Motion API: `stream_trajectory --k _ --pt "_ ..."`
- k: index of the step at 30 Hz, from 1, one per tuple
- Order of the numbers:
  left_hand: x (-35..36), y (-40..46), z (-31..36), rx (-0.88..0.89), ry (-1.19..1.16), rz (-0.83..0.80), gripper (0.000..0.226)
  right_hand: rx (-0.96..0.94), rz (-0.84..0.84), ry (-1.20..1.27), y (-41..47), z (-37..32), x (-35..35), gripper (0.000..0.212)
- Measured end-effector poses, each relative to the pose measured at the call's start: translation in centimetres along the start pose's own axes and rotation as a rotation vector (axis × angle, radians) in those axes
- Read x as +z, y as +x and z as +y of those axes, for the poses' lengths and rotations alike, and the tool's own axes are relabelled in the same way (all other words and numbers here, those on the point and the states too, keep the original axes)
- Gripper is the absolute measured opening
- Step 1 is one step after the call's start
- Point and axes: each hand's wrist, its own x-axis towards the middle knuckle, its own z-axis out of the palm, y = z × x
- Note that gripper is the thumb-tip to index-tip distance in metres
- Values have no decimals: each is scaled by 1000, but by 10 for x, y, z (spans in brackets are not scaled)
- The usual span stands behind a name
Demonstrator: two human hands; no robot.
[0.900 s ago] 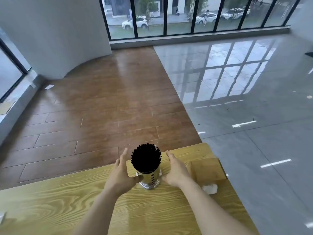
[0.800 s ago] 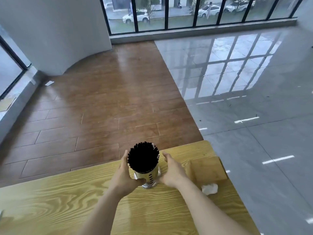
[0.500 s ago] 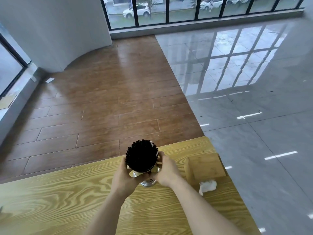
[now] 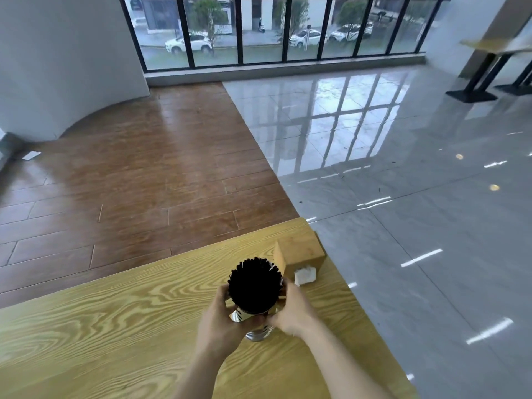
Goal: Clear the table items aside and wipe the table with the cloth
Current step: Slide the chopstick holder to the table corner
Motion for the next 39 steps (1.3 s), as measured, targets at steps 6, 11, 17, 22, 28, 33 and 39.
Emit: stream_trajectory --k 6,11,17,22,28,33,39 --pt "47 -24 16 49 24 -122 85 78 111 -2 -26 48 -27 86" --pt "82 -14 30 49 47 -171 86 136 169 25 -13 73 -58 83" --pt "113 8 47 40 18 -257 90 134 206 73 7 87 -94 67" --pt "127 17 50 24 -19 -300 96 155 219 116 17 91 -106 67" --pt "126 22 43 20 29 -276 105 179 221 152 16 91 -98 70" --pt "107 18 24 -10 111 -232 106 400 150 41 -1 103 -66 46" --pt "40 8 -6 -60 173 -111 87 449 -118 -86 -8 86 -1 56"
